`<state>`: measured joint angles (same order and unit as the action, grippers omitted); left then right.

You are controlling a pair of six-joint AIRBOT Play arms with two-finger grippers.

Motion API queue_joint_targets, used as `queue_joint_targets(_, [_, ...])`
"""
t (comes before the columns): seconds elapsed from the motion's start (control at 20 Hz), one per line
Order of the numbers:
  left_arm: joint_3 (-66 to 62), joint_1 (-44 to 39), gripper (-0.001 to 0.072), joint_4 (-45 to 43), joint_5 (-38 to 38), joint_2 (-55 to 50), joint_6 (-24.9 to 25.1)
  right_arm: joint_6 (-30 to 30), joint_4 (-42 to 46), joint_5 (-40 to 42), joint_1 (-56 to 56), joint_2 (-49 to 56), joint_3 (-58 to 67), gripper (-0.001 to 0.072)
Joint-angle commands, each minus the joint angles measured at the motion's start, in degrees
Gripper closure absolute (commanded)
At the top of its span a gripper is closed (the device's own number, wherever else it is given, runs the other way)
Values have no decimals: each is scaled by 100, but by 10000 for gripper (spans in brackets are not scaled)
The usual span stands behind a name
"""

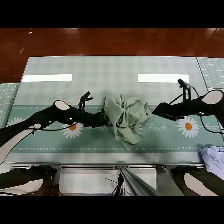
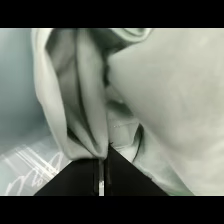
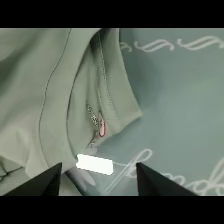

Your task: Fold the shirts.

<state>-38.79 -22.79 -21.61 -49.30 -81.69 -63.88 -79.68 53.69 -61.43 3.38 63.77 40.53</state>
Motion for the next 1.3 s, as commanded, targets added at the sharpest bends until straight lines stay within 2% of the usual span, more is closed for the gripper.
queue_joint_targets(0.0, [-7, 4, 682, 2, -87, -4, 42, 232, -614, 461, -2, 396, -328, 170])
queue_joint_targets(0.2, [-7, 4, 682, 4, -87, -4, 52, 214, -896, 909, -4, 726, -328, 171])
queue_joint_targets(0.4, [-7, 4, 681, 7, -85, -7, 173, 337, -1419, 1023, -205, 1233, -328, 187])
queue_joint_targets(0.45, [-7, 4, 681, 7, -83, -4, 175, 354, -1423, 1165, -376, 1320, -328, 239])
queue_joint_targets(0.55, [-22, 22, 682, 4, -103, -4, 264, 354, -1434, 1467, -658, 1349, -310, 565])
queue_joint_targets(0.6, [-55, 72, 682, 2, -177, 9, 323, 354, -1421, 1423, -708, 1316, -234, 684])
queue_joint_targets(0.7, [-162, 278, 683, 2, -361, 190, 348, 555, -1318, 1285, -651, 1064, -15, 684])
queue_joint_targets(0.95, [-778, 1357, 683, -68, -1115, 1460, 426, 501, -466, 1073, -28, -402, 894, 685])
queue_joint_targets(1.25, [-2647, 2671, 683, -63, -2337, 2612, 249, 363, -420, 1043, 361, -1768, 1908, 685])
